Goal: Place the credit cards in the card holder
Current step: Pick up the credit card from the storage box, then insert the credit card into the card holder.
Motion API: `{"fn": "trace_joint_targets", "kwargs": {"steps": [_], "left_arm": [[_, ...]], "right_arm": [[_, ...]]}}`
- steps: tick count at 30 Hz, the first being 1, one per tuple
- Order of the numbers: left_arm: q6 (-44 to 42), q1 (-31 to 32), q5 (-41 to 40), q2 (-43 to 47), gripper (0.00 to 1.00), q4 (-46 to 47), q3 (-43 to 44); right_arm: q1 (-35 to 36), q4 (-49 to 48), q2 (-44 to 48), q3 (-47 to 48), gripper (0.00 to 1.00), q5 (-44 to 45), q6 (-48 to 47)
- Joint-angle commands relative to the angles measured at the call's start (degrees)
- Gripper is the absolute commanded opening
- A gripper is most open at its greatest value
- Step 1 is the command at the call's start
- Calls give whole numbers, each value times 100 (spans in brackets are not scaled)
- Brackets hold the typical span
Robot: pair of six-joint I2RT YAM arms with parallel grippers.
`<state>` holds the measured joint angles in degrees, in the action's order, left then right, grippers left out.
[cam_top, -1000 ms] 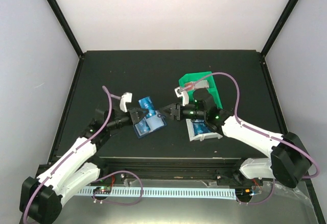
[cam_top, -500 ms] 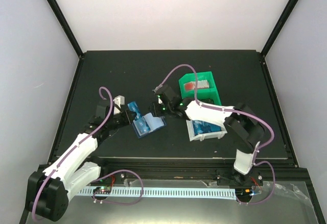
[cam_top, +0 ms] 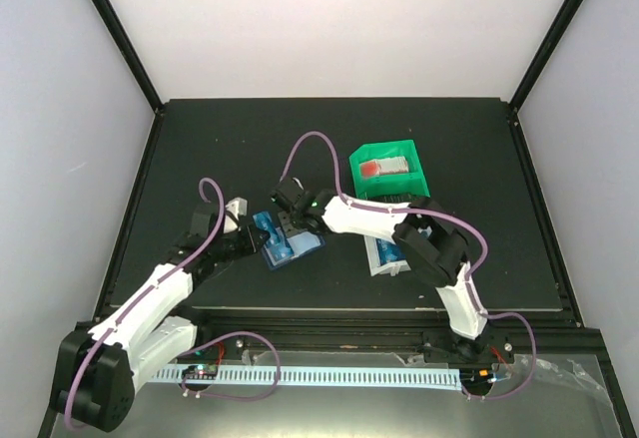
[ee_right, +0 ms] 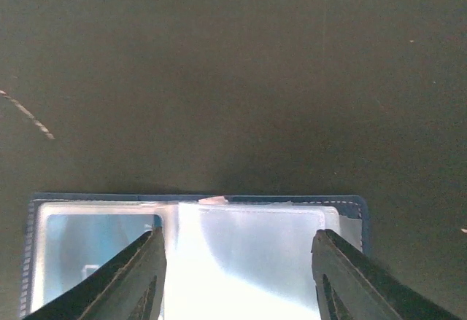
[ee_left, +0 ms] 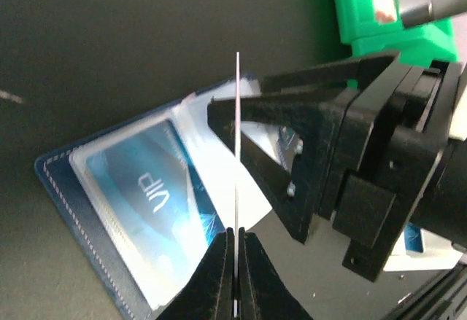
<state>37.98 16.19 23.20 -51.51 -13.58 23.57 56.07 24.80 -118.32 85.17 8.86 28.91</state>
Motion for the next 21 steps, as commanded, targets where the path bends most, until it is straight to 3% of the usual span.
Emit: {"fn": "trace_joint_targets", "kwargs": {"steps": [1,10,21], "left_arm": [[117,-36,252,-13,1,107,-194],[49,-62,6,-117,2,18,-240],[70,-63,506,-384,2,366,-341]], "right_arm": [[72,674,-336,484,57,817,9],[9,1367,-1080,1377,62,1267,-59],[9,1195,-334,-6,61,1364,620]]}}
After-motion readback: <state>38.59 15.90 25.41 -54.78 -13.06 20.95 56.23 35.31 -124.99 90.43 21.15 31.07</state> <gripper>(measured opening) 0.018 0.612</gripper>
